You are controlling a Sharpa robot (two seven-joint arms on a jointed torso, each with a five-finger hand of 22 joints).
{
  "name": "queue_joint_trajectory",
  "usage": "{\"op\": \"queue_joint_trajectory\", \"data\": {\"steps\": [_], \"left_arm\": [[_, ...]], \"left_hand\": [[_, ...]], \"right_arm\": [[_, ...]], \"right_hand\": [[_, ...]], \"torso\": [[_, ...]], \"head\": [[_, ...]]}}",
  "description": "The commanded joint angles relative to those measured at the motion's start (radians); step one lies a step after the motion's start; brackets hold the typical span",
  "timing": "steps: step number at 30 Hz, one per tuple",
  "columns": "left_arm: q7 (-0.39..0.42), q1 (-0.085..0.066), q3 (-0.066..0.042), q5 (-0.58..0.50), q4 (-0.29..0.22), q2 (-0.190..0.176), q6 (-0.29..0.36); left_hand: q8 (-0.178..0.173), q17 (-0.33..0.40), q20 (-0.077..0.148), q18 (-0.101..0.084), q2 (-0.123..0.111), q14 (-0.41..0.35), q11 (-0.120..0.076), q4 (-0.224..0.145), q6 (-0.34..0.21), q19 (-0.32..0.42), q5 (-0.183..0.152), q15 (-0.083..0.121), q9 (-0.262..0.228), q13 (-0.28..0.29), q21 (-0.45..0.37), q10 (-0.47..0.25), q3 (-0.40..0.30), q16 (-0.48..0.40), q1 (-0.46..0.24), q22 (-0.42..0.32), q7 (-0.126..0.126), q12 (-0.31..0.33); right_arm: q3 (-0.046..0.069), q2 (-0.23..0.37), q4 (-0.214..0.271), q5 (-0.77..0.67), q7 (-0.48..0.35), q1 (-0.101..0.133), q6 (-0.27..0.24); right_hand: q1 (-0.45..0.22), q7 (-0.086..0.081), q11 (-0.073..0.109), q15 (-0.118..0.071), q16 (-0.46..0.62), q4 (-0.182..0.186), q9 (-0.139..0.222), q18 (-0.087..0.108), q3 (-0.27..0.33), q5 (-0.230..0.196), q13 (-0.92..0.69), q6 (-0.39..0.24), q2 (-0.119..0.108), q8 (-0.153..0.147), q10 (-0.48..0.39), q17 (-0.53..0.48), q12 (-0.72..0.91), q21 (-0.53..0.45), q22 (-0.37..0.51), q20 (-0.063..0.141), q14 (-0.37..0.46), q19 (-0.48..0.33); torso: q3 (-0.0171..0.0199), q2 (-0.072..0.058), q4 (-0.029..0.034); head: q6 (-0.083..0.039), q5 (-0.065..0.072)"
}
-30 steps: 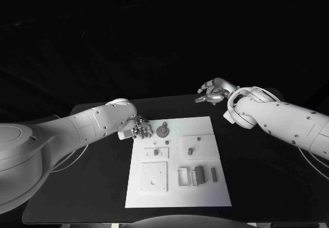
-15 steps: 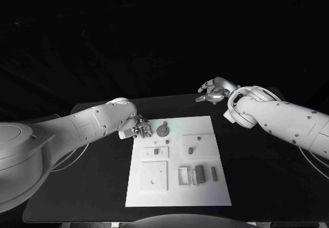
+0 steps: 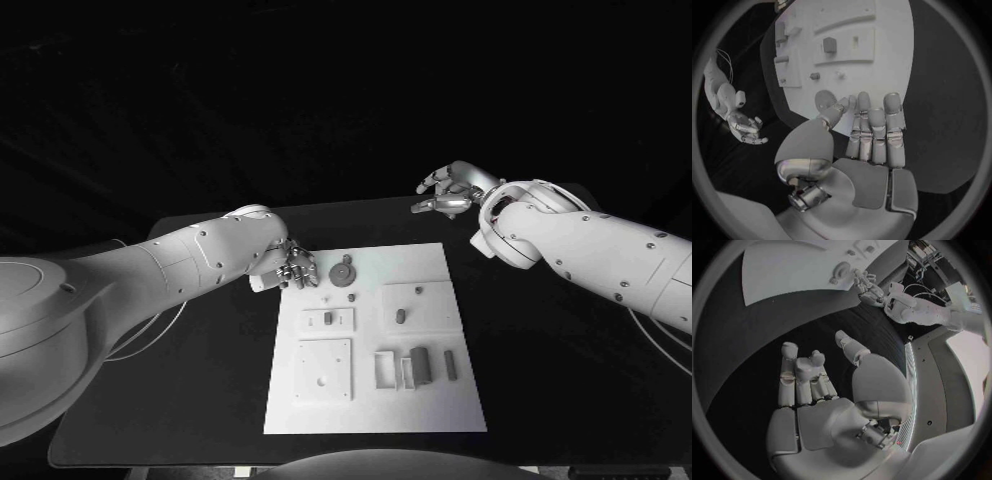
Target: Assemble the parts on the task board
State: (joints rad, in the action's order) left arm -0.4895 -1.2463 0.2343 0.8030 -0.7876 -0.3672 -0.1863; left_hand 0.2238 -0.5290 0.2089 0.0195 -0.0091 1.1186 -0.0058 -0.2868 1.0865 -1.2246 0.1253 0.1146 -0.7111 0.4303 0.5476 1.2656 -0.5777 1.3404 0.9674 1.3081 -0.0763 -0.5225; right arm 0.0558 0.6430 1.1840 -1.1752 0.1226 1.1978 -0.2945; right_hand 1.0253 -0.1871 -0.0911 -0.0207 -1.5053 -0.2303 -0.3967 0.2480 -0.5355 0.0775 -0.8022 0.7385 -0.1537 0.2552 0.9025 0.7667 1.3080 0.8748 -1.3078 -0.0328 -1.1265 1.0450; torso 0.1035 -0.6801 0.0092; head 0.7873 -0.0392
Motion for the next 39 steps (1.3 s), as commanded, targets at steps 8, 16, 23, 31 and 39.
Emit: {"op": "queue_joint_trajectory", "data": {"steps": [8,16,23,31,39], "left_arm": [[-0.025,-0.003,-0.001,-0.085,-0.064,-0.05,0.013],[-0.056,-0.004,0.0,-0.132,-0.186,-0.123,0.021],[-0.062,-0.002,0.001,-0.133,-0.271,-0.166,0.06],[-0.068,0.004,0.002,-0.125,-0.336,-0.196,0.084],[-0.08,0.009,0.002,-0.072,-0.373,-0.212,0.078]], "left_hand": [[0.05,-0.013,0.023,0.03,0.018,0.026,-0.032,0.0,0.026,-0.027,0.08,0.027,-0.048,0.026,0.045,0.053,-0.003,0.035,0.035,0.025,0.011,-0.021],[0.067,-0.02,0.031,0.028,0.007,0.034,-0.043,0.005,0.049,-0.034,0.116,0.038,-0.064,0.049,0.075,0.072,0.002,0.055,0.016,0.025,0.023,-0.044],[0.077,-0.024,0.037,0.027,0.001,0.041,-0.051,0.009,0.062,-0.04,0.143,0.045,-0.077,0.067,0.096,0.079,0.001,0.067,0.004,0.025,0.031,-0.063],[0.091,-0.032,0.045,0.026,-0.009,0.058,-0.063,0.012,0.084,-0.054,0.189,0.057,-0.095,0.09,0.127,0.093,0.001,0.085,-0.008,0.024,0.042,-0.091],[0.097,-0.038,0.045,0.023,-0.012,0.065,-0.068,0.012,0.093,-0.061,0.203,0.062,-0.105,0.101,0.142,0.098,0.0,0.095,-0.012,0.024,0.048,-0.104]], "right_arm": [[0.0,0.005,0.003,-0.008,-0.005,0.0,0.009],[0.0,0.008,0.003,-0.008,-0.004,0.0,0.009],[0.0,0.011,0.003,-0.008,-0.005,0.0,0.01],[0.0,0.012,0.003,-0.008,-0.004,0.0,0.012],[0.0,0.015,0.003,-0.008,-0.004,0.0,0.012]], "right_hand": [[-0.009,-0.017,0.001,0.003,-0.006,0.005,0.002,0.014,0.0,0.003,0.002,-0.003,0.0,0.004,-0.004,-0.002,0.003,-0.004,-0.018,0.006,0.005,0.003],[-0.009,-0.017,0.001,0.003,-0.006,0.005,0.002,0.014,0.0,0.003,0.002,-0.003,0.0,0.004,-0.005,-0.002,0.003,-0.004,-0.018,0.006,0.005,0.003],[-0.009,-0.017,0.001,0.003,-0.006,0.005,0.002,0.014,0.0,0.003,0.002,-0.003,0.0,0.004,-0.005,-0.002,0.003,-0.004,-0.018,0.006,0.005,0.003],[-0.009,-0.017,0.001,0.003,-0.006,0.005,0.002,0.014,0.0,0.003,0.003,-0.003,0.0,0.004,-0.005,-0.002,0.004,-0.004,-0.018,0.006,0.005,0.002],[-0.009,-0.017,0.001,0.003,-0.006,0.006,0.002,0.014,0.0,0.003,0.003,-0.003,0.0,0.004,-0.005,-0.002,0.004,-0.004,-0.018,0.006,0.005,0.002]], "torso": [[0.0003,0.001,0.0005],[0.0001,0.001,0.0015],[-0.001,0.0,0.0014],[-0.0012,0.0,0.0013],[-0.0007,0.0,-0.0003]], "head": [[0.002,-0.002],[0.007,-0.003],[0.009,-0.003],[0.016,-0.004],[0.023,-0.007]]}}
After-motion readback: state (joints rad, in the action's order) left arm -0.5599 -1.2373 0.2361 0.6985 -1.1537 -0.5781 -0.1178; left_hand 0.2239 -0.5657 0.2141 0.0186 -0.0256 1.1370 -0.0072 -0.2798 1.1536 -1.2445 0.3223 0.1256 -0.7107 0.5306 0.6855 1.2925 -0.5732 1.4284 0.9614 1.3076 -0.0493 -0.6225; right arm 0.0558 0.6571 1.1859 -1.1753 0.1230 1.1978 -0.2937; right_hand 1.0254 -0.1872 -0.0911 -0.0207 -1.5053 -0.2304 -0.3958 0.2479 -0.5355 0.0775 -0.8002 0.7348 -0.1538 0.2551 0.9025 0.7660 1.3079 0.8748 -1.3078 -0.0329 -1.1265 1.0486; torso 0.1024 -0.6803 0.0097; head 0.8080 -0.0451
